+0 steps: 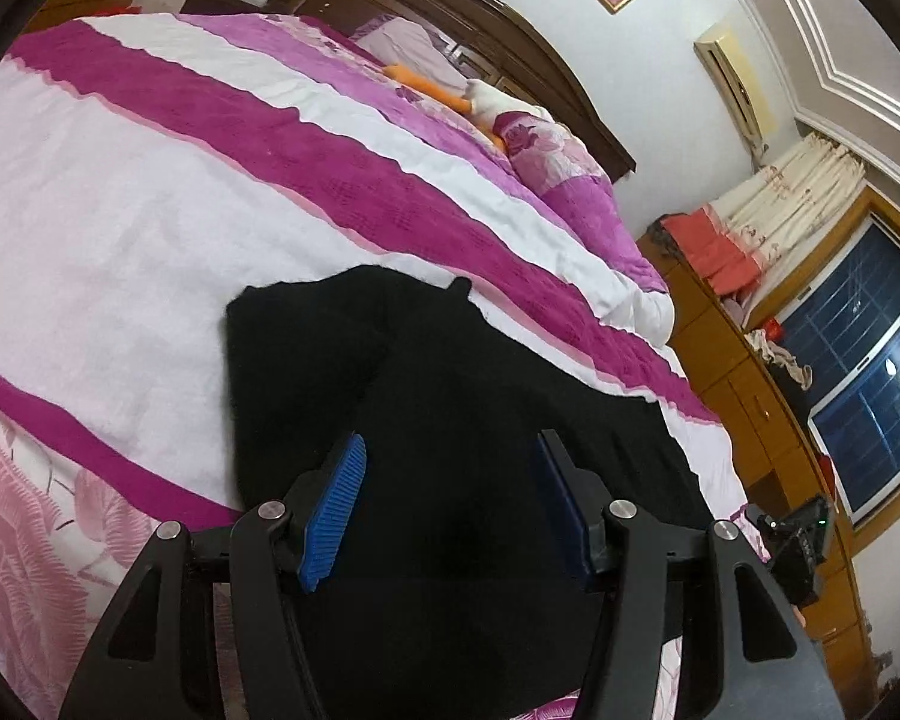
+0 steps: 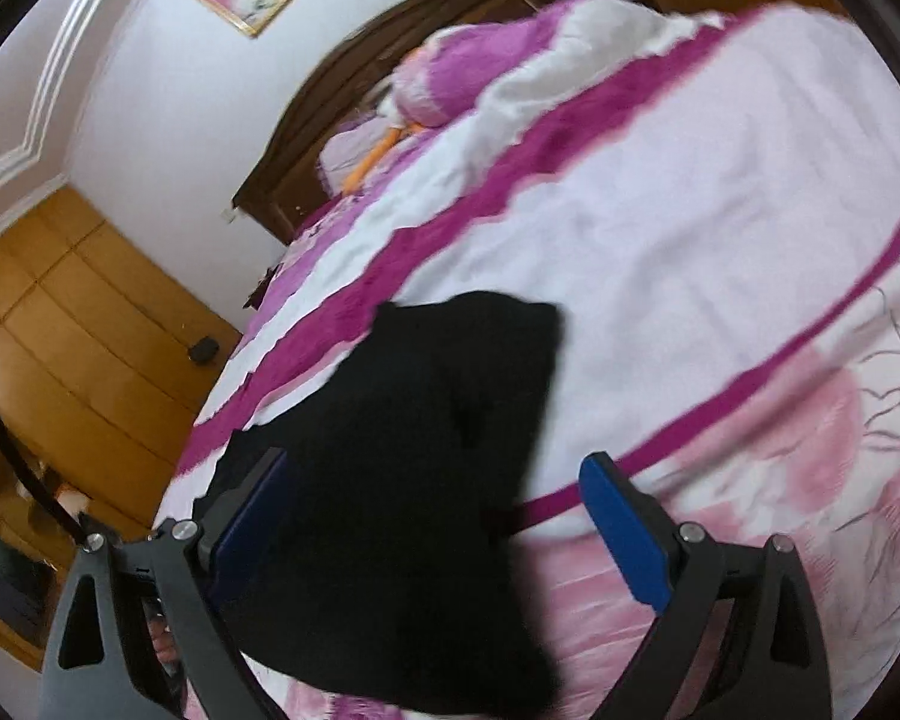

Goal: Fold small clothes

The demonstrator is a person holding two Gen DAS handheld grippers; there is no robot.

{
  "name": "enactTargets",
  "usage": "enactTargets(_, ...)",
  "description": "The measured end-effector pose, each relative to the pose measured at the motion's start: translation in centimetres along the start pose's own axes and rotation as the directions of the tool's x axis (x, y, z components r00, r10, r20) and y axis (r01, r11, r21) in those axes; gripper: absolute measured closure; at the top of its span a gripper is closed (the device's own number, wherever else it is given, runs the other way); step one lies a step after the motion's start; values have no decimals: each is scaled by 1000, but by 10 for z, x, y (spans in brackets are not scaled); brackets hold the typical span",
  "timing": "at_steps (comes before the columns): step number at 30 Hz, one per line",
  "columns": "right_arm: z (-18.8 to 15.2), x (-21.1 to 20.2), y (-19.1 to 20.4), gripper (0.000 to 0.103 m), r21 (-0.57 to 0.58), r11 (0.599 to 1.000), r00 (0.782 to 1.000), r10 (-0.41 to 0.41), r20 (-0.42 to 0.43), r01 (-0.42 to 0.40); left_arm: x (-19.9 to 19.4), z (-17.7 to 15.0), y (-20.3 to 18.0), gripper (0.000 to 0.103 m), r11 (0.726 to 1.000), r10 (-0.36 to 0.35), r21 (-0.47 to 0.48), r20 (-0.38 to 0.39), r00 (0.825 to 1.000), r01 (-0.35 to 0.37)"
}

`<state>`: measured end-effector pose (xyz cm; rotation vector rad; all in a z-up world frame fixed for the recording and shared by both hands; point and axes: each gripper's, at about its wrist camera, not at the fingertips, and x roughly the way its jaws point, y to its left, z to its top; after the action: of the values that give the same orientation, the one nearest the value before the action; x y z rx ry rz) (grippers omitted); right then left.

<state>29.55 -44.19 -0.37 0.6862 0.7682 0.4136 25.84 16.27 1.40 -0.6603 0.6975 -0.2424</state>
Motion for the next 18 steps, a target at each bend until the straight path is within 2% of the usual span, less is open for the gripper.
enactTargets(2,6,7,-13,5,28,998,997,58,-53,-56,0,-1,2,63,1000,-9,-15,-4,1000,9)
enactTargets(7,21,31,-15,5,-50,992,986,106,-130,-113,1,0,2,63,1000,-6,-11,-2,1000,6)
enactTargets(14,35,62,-5,5,-112,982,974,127,-187,-150,7,2,2,63,1000,-8,-16,-1,1000,8)
enactTargets(18,25,56,-2,5,-115,978,965,145,-219,-173,7,1,3,63,1000,-9,-23,-1,1000,9)
